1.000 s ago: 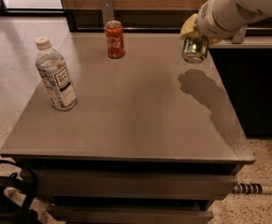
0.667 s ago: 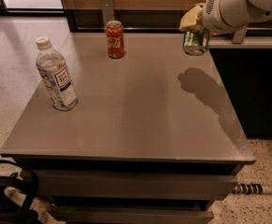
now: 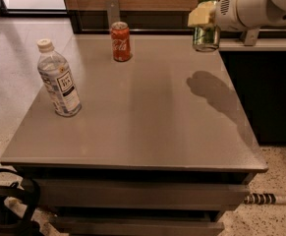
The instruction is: Place green can upright
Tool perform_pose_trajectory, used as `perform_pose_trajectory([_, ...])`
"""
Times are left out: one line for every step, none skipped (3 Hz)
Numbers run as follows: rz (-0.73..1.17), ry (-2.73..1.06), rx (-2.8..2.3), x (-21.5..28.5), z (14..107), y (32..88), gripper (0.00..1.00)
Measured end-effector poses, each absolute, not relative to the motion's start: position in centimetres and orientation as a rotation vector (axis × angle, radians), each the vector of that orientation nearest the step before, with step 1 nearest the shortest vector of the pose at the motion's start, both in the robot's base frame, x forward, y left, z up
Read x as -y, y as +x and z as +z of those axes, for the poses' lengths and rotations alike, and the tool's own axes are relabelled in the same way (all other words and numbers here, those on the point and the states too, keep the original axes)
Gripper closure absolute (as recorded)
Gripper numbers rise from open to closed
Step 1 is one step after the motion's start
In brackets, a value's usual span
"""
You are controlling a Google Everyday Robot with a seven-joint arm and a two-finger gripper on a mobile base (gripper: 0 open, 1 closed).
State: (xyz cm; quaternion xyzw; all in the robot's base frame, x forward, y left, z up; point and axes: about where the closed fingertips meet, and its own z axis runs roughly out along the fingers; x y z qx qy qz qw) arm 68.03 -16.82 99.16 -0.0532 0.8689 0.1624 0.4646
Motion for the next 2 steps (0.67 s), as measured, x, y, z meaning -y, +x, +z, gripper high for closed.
perform_pose_trajectory([0.424, -0.141, -2.105, 16.7, 99.6, 68.0, 1.0])
perform_pose_trajectory([0.523, -0.127, -1.976, 17.0, 100.8, 71.5, 1.0])
